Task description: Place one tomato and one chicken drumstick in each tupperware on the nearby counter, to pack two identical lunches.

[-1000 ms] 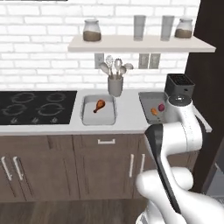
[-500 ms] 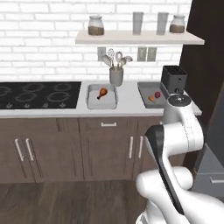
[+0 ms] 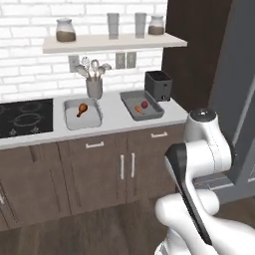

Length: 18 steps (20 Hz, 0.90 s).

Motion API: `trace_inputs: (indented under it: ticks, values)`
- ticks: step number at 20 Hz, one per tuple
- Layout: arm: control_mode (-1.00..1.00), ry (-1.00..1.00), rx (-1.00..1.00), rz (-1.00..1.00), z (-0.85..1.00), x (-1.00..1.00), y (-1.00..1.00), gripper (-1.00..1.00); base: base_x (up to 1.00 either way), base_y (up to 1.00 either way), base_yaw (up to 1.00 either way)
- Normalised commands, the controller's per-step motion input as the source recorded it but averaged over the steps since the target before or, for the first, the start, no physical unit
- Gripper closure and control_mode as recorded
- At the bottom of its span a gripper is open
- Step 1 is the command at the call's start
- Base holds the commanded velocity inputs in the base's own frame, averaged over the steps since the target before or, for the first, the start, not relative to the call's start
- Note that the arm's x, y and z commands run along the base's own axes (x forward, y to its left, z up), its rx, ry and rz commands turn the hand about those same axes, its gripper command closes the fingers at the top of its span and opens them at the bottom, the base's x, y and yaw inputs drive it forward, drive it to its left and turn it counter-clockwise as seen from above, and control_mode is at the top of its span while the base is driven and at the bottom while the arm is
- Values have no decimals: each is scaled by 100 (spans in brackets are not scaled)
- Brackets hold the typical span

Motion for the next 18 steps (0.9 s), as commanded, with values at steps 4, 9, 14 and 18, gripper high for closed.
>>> trace_inputs:
  ticks: [4, 9, 14, 18]
  values:
    - [100, 0, 0, 0, 0, 0, 0, -100, -3, 23, -91]
    - [100, 0, 0, 0, 0, 0, 0, -100, 1, -57, -84]
    - [100, 0, 0, 0, 0, 0, 0, -100, 30, -100, -59]
    - [100, 0, 0, 0, 0, 0, 0, -100, 49, -100, -37]
